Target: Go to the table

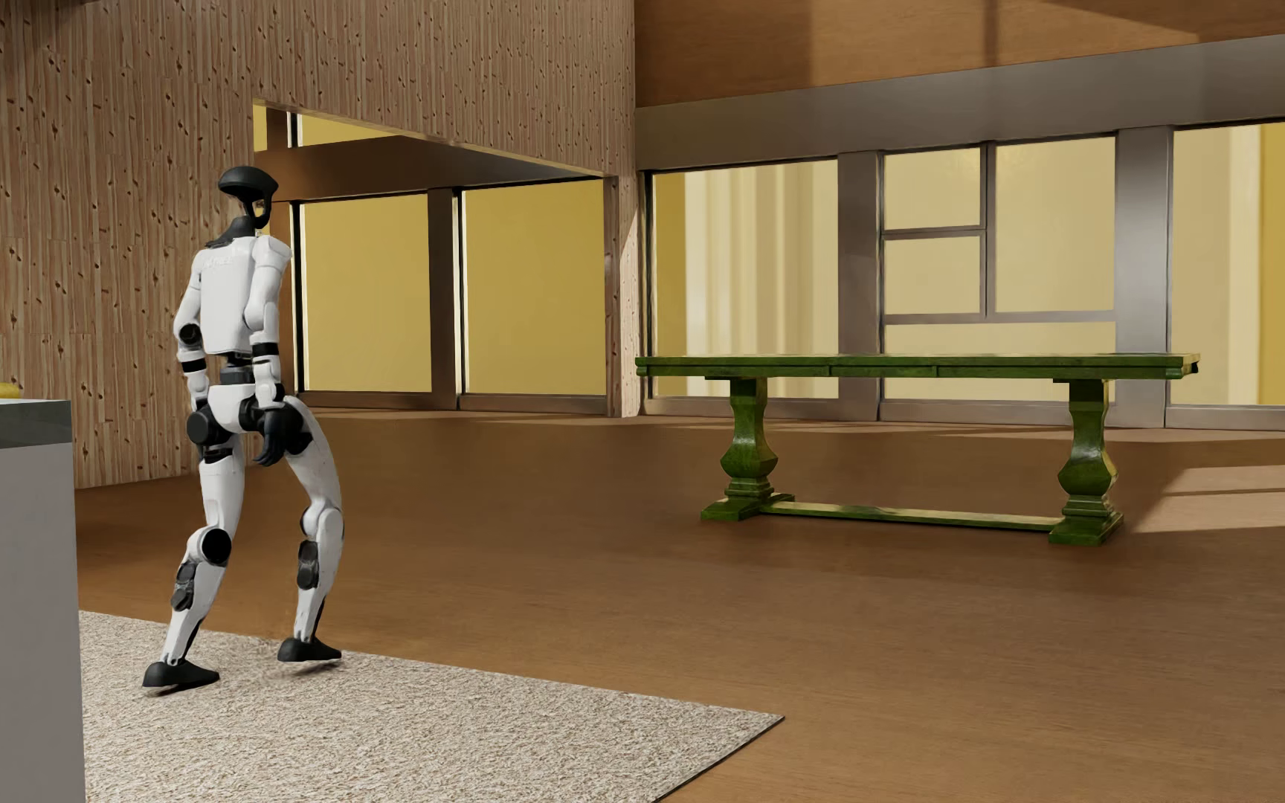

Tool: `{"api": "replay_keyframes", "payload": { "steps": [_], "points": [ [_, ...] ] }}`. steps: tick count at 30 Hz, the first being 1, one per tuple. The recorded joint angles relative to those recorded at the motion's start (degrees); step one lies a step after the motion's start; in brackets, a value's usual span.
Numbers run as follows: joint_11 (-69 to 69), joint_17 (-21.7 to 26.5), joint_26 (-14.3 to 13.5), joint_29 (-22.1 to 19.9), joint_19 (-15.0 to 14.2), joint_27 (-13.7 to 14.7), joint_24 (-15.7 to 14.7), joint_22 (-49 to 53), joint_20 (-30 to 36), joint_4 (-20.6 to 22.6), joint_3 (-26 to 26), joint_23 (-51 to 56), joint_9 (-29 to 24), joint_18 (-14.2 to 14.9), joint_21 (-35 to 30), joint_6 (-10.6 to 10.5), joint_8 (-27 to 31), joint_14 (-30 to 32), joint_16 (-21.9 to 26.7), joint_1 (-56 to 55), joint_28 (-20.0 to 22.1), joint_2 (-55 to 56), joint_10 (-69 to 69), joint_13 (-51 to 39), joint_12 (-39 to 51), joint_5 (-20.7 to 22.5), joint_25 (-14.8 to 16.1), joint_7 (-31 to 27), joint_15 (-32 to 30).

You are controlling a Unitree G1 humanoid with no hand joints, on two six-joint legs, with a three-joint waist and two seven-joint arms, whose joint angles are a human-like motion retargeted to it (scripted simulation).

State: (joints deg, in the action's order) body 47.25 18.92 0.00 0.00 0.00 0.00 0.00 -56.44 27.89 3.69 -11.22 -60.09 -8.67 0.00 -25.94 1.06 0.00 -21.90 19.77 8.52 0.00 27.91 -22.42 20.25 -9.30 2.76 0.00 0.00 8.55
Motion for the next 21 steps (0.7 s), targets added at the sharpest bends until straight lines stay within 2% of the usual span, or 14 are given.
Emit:
{"api": "replay_keyframes", "payload": {
  "steps": [2,4,5,7,8,10,12,13,14,15,16,17,19,21],
  "points": [
    [-14.32,-0.57,0.00,0.00,0.00,0.00,0.00,2.37,-0.96,-0.03,-0.09,-2.95,0.23,0.00,-3.41,0.19,0.00,0.08,0.51,1.22,0.00,-0.79,0.10,1.36,0.52,-0.17,0.00,0.00,0.28],
    [-22.20,-1.25,0.00,0.00,0.00,0.00,0.00,4.98,-2.19,-0.51,-0.07,-5.14,0.53,0.00,-6.02,0.31,0.00,0.04,0.71,2.71,0.00,-1.65,-0.06,2.30,0.60,-1.28,0.00,0.00,1.35],
    [-22.48,-1.46,0.00,0.00,0.00,0.00,0.00,6.12,-3.12,-1.14,0.12,-5.71,0.54,0.00,-6.68,-0.10,0.00,0.39,0.46,3.58,0.00,-1.69,-0.25,2.49,0.44,-1.73,0.00,0.00,-0.36],
    [-18.41,-1.47,0.00,0.00,0.00,0.00,0.00,7.41,-5.53,-3.10,1.21,-6.17,0.63,0.00,-6.59,-2.31,0.00,3.20,-0.84,5.22,0.00,-0.70,-0.77,1.69,-0.75,-1.30,0.00,0.00,-8.64],
    [-16.03,-1.23,0.00,0.00,0.00,0.00,0.00,7.20,-6.20,-3.94,2.30,-6.03,0.84,0.00,-6.07,-3.79,0.00,6.13,-1.59,6.03,0.00,-0.38,-1.49,0.70,-1.97,-0.15,0.00,0.00,-10.15],
    [-13.43,-0.42,0.00,0.00,0.00,0.00,0.00,4.98,-4.07,-4.57,4.29,-4.79,1.56,0.00,-4.92,-5.73,0.00,16.38,-2.30,5.30,0.00,-2.51,-6.85,-2.26,-4.84,2.07,0.00,0.00,-7.26],
    [-14.11,0.84,0.00,0.00,0.00,0.00,0.00,2.24,0.69,-4.88,5.05,-1.72,1.67,0.00,-2.36,-6.99,0.00,28.58,-2.39,-1.73,0.00,-8.19,-20.88,-6.14,-6.88,3.73,0.00,0.00,-2.60],
    [-14.80,1.75,0.00,0.00,0.00,0.00,0.00,1.38,3.38,-4.37,5.63,0.44,1.34,0.00,-0.40,-7.60,0.00,30.68,-2.35,-7.06,0.00,-11.13,-30.86,-8.25,-7.52,4.72,0.00,0.00,-0.56],
    [-15.52,2.76,0.00,0.00,0.00,0.00,0.00,0.63,5.55,-3.34,6.62,2.92,0.95,0.00,1.75,-7.92,0.00,28.10,-2.39,-12.74,0.00,-13.90,-41.37,-10.30,-8.08,5.59,0.00,0.00,1.14],
    [-16.14,3.64,0.00,0.00,0.00,0.00,0.00,0.16,7.10,-1.96,8.00,5.60,0.76,0.00,3.28,-7.58,0.00,22.95,-2.37,-18.54,0.00,-16.50,-50.42,-12.25,-8.77,5.95,0.00,0.00,2.48],
    [-17.54,4.69,0.00,0.00,0.00,0.00,0.00,-2.46,7.02,-1.57,9.57,8.14,0.32,0.00,9.05,-8.23,0.00,18.64,-3.34,-23.69,0.00,-19.51,-56.19,-13.76,-8.82,7.46,0.00,0.00,3.63],
    [-18.19,5.32,0.00,0.00,0.00,0.00,0.00,-3.70,7.60,-0.94,11.24,10.40,0.36,0.00,11.09,-7.79,0.00,17.28,-3.50,-28.64,0.00,-22.15,-57.95,-15.23,-9.26,7.88,0.00,0.00,5.00],
    [-19.71,5.90,0.00,0.00,0.00,0.00,0.00,-5.50,7.38,-0.38,14.23,14.05,0.22,0.00,14.23,-6.37,0.00,20.79,-3.59,-35.54,0.00,-27.81,-48.70,-17.98,-9.90,8.14,0.00,0.00,7.83],
    [-21.94,5.86,0.00,0.00,0.00,0.00,0.00,-5.86,6.33,-0.84,16.57,16.63,0.11,0.00,15.55,-4.87,0.00,24.63,-3.47,-37.07,0.00,-34.03,-26.54,-20.22,-10.30,7.88,0.00,0.00,10.59]
  ]
}}
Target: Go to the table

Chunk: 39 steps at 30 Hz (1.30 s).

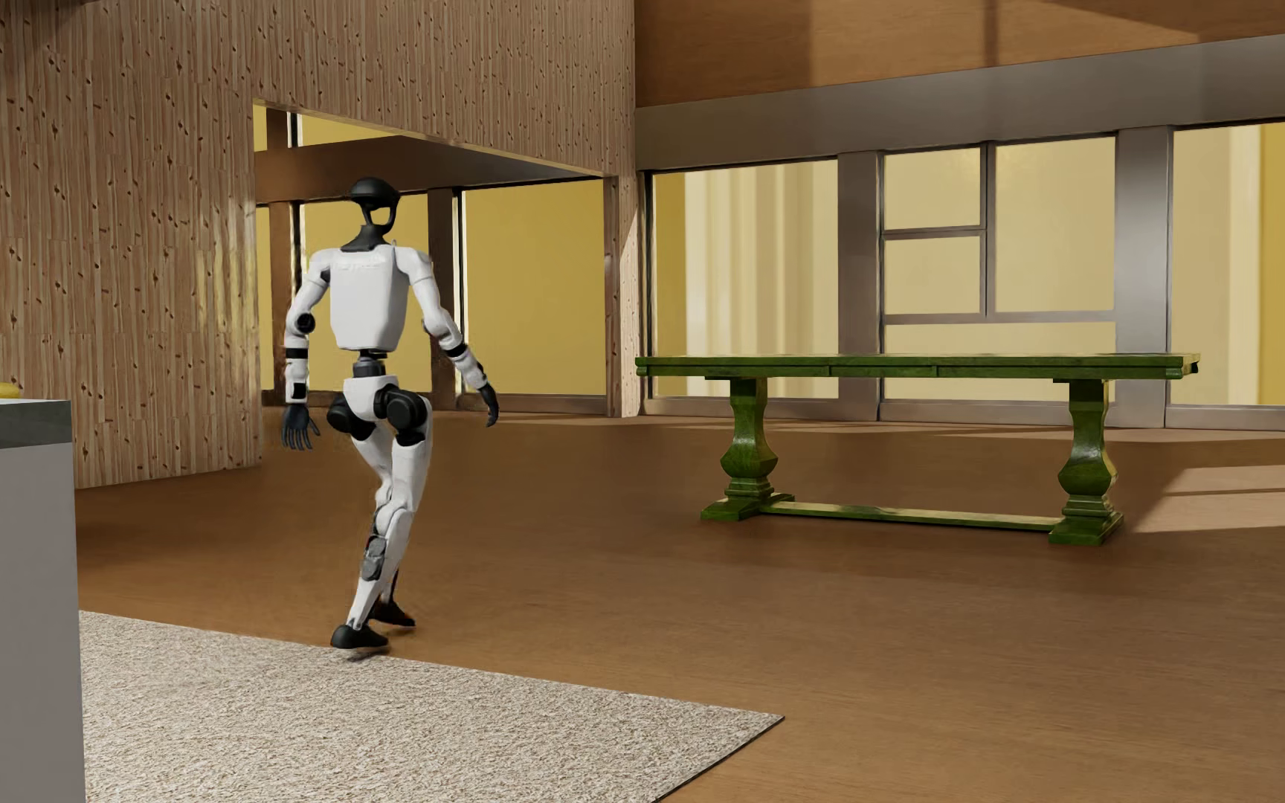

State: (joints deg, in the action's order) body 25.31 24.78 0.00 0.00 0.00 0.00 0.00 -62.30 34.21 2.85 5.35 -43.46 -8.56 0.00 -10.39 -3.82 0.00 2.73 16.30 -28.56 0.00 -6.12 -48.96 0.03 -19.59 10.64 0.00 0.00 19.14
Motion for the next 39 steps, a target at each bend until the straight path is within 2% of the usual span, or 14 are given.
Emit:
{"api": "replay_keyframes", "payload": {
  "steps": [3,4,5,8,10,11,14,16,20,24,28,31,35,39],
  "points": [
    [-0.79,-0.73,0.00,0.00,0.00,0.00,0.00,0.71,-1.29,-2.42,3.50,2.13,0.50,0.00,0.09,0.79,0.00,-10.55,0.18,5.14,0.00,-7.51,28.02,-1.12,0.83,-0.29,0.00,0.00,4.49],
    [0.12,-1.12,0.00,0.00,0.00,0.00,0.00,0.76,-1.90,-3.46,4.93,2.22,0.76,0.00,-0.60,1.01,0.00,-14.53,0.15,6.79,0.00,-8.87,28.99,-0.85,1.48,-0.88,0.00,0.00,4.52],
    [1.16,-1.68,0.00,0.00,0.00,0.00,0.00,0.66,-2.44,-3.52,5.58,1.74,1.05,0.00,-1.46,1.58,0.00,-12.78,0.14,7.42,0.00,-9.83,28.67,-0.27,2.31,-1.87,0.00,0.00,3.04],
    [7.39,-4.80,0.00,0.00,0.00,0.00,0.00,-1.17,-0.62,2.51,0.70,-4.79,2.42,0.00,-3.61,5.97,0.00,1.64,1.10,7.47,0.00,-10.22,23.59,4.29,6.28,-5.24,0.00,0.00,-11.77],
    [19.73,-5.73,0.00,0.00,0.00,0.00,0.00,-0.60,1.22,4.09,-3.39,-12.01,2.87,0.00,-7.67,7.18,0.00,-1.98,2.38,12.58,0.00,-5.95,22.65,8.51,9.53,-6.89,0.00,0.00,-27.61],
    [27.29,-5.89,0.00,0.00,0.00,0.00,0.00,1.47,0.19,4.58,-5.06,-15.64,2.86,0.00,-9.96,7.68,0.00,-4.75,3.30,15.72,0.00,-1.95,23.30,10.29,11.05,-7.92,0.00,0.00,-29.87],
    [45.03,-6.18,0.00,0.00,0.00,0.00,0.00,10.92,-8.37,5.43,-8.80,-22.06,2.76,0.00,-13.58,8.65,0.00,-11.82,6.15,24.26,0.00,12.52,25.25,16.45,14.72,-9.77,0.00,0.00,-14.62],
    [44.69,-6.34,0.00,0.00,0.00,0.00,0.00,16.06,-15.29,4.72,-11.70,-24.26,2.81,0.00,-14.49,8.10,0.00,-15.93,6.91,29.48,0.00,20.55,26.18,20.66,16.71,-8.99,0.00,0.00,-7.72],
    [17.51,-6.90,0.00,0.00,0.00,0.00,0.00,23.22,-23.34,2.80,-16.70,-24.82,2.54,0.00,-17.42,6.71,0.00,-21.87,6.07,37.95,0.00,27.84,27.61,25.91,19.41,-7.82,0.00,0.00,-8.53],
    [-3.10,-8.61,0.00,0.00,0.00,0.00,0.00,25.43,-18.32,1.36,-19.02,-25.02,2.79,0.00,-20.53,7.36,0.00,-23.50,4.66,43.41,0.00,25.70,26.38,24.80,18.82,-10.48,0.00,0.00,-8.15],
    [4.82,-7.82,0.00,0.00,0.00,0.00,0.00,17.46,-10.94,-2.55,-15.96,-20.52,4.38,0.00,-12.71,3.12,0.00,-12.82,1.08,45.66,0.00,23.92,19.01,21.35,9.98,-7.82,0.00,0.00,-21.76],
    [5.85,-4.68,0.00,0.00,0.00,0.00,0.00,4.08,-4.10,-5.38,-11.90,-12.57,4.21,0.00,-6.70,-0.16,0.00,3.47,0.47,35.55,0.00,15.82,-2.83,18.65,3.00,-4.29,0.00,0.00,-15.59],
    [3.78,-0.39,0.00,0.00,0.00,0.00,0.00,-5.92,-3.14,-4.68,-5.20,-10.77,2.78,0.00,0.48,-1.61,0.00,-1.96,2.62,15.98,0.00,5.44,-27.28,10.70,-3.46,-1.19,0.00,0.00,-8.92],
    [1.74,2.85,0.00,0.00,0.00,0.00,0.00,-4.75,-4.82,-3.24,1.88,-7.84,2.40,0.00,4.36,-2.68,0.00,1.30,3.86,8.09,0.00,-3.28,-1.33,5.52,-8.29,-0.11,0.00,0.00,-4.38]
  ]
}}
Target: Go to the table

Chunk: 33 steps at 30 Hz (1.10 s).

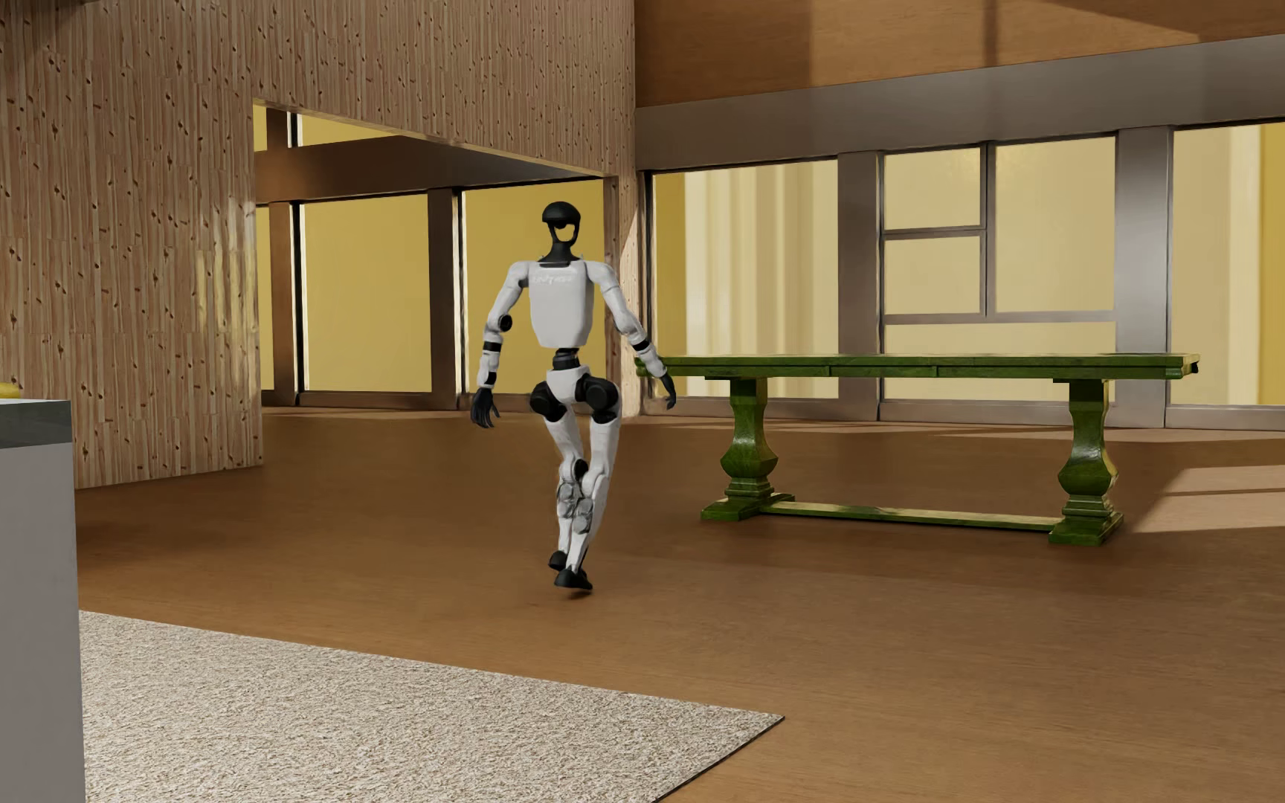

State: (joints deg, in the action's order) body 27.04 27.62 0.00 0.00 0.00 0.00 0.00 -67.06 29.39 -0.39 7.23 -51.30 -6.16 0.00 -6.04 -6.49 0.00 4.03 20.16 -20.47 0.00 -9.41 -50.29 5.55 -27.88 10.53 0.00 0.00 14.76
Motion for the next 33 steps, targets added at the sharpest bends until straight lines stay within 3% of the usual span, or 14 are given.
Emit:
{"api": "replay_keyframes", "payload": {
  "steps": [2,4,6,8,10,11,13,14,15,17,19,23,27,33],
  "points": [
    [-1.42,1.45,0.00,0.00,0.00,0.00,0.00,3.43,-1.85,-0.39,2.53,3.28,0.84,0.00,0.36,-1.08,0.00,-2.52,-1.14,0.24,0.00,-3.92,17.34,-0.55,-2.08,0.66,0.00,0.00,3.51],
    [-1.59,1.80,0.00,0.00,0.00,0.00,0.00,6.03,-3.17,-1.66,4.09,5.10,2.22,0.00,0.72,-2.17,0.00,-10.21,-3.42,0.49,0.00,-5.95,29.22,-0.94,-3.37,1.17,0.00,0.00,6.82],
    [-0.60,0.27,0.00,0.00,0.00,0.00,0.00,5.98,-1.68,-3.22,4.53,4.82,3.25,0.00,1.13,-2.19,0.00,-16.20,-5.43,0.44,0.00,-6.77,30.15,-0.63,-2.56,1.00,0.00,0.00,8.29],
    [0.29,-2.51,0.00,0.00,0.00,0.00,0.00,4.35,1.88,-2.98,3.86,2.17,3.11,0.00,0.28,-0.88,0.00,-13.61,-5.98,0.73,0.00,-8.64,30.71,0.80,0.78,-0.01,0.00,0.00,7.63],
    [2.03,-5.23,0.00,0.00,0.00,0.00,0.00,2.37,3.59,0.07,1.76,-2.20,3.94,0.00,-3.00,2.04,0.00,-1.74,-5.61,-0.63,0.00,-8.44,28.81,3.98,5.15,-2.12,0.00,0.00,0.68],
    [4.56,-6.45,0.00,0.00,0.00,0.00,0.00,1.81,3.33,2.20,-0.18,-5.03,4.31,0.00,-5.29,3.89,0.00,1.04,-4.98,-0.86,0.00,-7.54,26.98,6.19,7.52,-3.38,0.00,0.00,-5.19],
    [15.10,-8.15,0.00,0.00,0.00,0.00,0.00,3.42,0.96,4.32,-4.39,-10.73,4.77,0.00,-10.74,6.31,0.00,-0.50,-2.96,1.44,0.00,-3.24,25.65,11.11,12.17,-5.75,0.00,0.00,-18.55],
    [21.84,-8.60,0.00,0.00,0.00,0.00,0.00,5.69,-1.39,4.57,-6.26,-12.77,4.81,0.00,-13.35,7.06,0.00,-2.76,-1.69,3.34,0.00,0.26,25.95,13.41,14.34,-6.96,0.00,0.00,-21.49],
    [28.09,-9.01,0.00,0.00,0.00,0.00,0.00,8.49,-4.55,4.92,-7.92,-14.14,4.78,0.00,-15.25,7.82,0.00,-4.92,-0.37,5.24,0.00,4.18,26.25,15.52,16.36,-7.91,0.00,0.00,-19.99],
    [36.61,-9.78,0.00,0.00,0.00,0.00,0.00,13.93,-11.54,5.61,-10.85,-15.53,4.40,0.00,-17.11,8.71,0.00,-7.78,2.09,8.72,0.00,11.38,26.67,18.87,20.28,-8.18,0.00,0.00,-10.55],
    [38.06,-10.16,0.00,0.00,0.00,0.00,0.00,18.03,-17.91,5.61,-13.22,-15.42,3.40,0.00,-17.21,8.95,0.00,-10.02,3.78,12.30,0.00,16.60,27.00,20.65,24.05,-7.60,0.00,0.00,-2.84],
    [19.51,-10.19,0.00,0.00,0.00,0.00,0.00,24.64,-24.22,5.09,-16.38,-12.83,2.22,0.00,-15.16,7.98,0.00,-13.48,4.52,16.99,0.00,19.31,27.39,20.11,28.51,-6.60,0.00,0.00,-0.84],
    [3.37,-10.00,0.00,0.00,0.00,0.00,0.00,26.84,-20.81,4.67,-15.37,-10.45,2.79,0.00,-15.30,6.70,0.00,-15.67,2.02,18.64,0.00,15.72,27.34,14.86,29.09,-5.92,0.00,0.00,-10.04],
    [-2.31,-8.09,0.00,0.00,0.00,0.00,0.00,10.74,-6.36,4.19,-10.94,-4.74,3.69,0.00,-13.46,6.08,0.00,-17.98,-2.63,21.44,0.00,9.62,28.68,3.18,23.95,-6.61,0.00,0.00,-9.22]
  ]
}}
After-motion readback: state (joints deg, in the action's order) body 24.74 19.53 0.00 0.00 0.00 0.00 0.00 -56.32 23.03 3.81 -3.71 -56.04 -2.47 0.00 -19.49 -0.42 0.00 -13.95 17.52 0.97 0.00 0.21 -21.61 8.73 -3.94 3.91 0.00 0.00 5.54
